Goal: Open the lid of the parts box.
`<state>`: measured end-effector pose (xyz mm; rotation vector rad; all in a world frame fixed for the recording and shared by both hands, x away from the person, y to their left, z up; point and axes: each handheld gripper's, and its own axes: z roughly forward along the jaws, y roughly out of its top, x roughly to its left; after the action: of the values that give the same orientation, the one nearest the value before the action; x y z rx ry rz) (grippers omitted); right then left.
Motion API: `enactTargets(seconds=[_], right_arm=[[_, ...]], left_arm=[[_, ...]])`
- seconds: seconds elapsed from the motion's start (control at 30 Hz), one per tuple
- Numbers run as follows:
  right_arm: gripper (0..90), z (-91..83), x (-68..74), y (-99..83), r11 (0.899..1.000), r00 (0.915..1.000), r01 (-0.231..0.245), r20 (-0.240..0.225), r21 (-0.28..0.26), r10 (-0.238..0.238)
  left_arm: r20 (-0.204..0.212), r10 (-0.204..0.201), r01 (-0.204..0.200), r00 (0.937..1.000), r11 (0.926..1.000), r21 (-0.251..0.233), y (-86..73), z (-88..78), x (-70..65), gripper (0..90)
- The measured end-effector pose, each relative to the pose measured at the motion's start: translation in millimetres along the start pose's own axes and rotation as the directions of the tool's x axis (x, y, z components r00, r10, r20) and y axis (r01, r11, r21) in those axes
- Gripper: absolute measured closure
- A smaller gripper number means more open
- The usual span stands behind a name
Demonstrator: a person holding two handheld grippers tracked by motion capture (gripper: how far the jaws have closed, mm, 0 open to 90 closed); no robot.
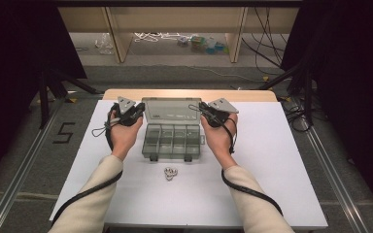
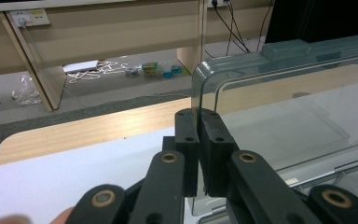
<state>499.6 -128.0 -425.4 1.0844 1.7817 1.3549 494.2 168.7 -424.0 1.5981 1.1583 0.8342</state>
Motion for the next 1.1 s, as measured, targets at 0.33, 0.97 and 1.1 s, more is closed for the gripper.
enactTargets(seconds=[0.33,0.97,1.1], right_arm=[[84.6,4.8,-0.6,-6.7,1.000,1.0000,-0.004,-0.001,0.024,0.004],[84.8,10.8,-1.8,-11.8,1.000,0.9999,-0.009,-0.004,0.028,0.010],[84.9,11.4,-2.9,-12.1,1.000,1.0000,0.001,0.002,0.031,-0.001]], left_arm=[[-0.001,0.000,0.000,1.0000,1.0000,0.002,-0.4,1.4,0.0,86.3],[-0.009,-0.003,0.004,1.0000,0.9996,0.029,-6.2,9.0,0.2,86.2],[-0.012,0.000,0.001,0.9999,0.9994,0.034,-7.6,10.8,0.2,86.2]])
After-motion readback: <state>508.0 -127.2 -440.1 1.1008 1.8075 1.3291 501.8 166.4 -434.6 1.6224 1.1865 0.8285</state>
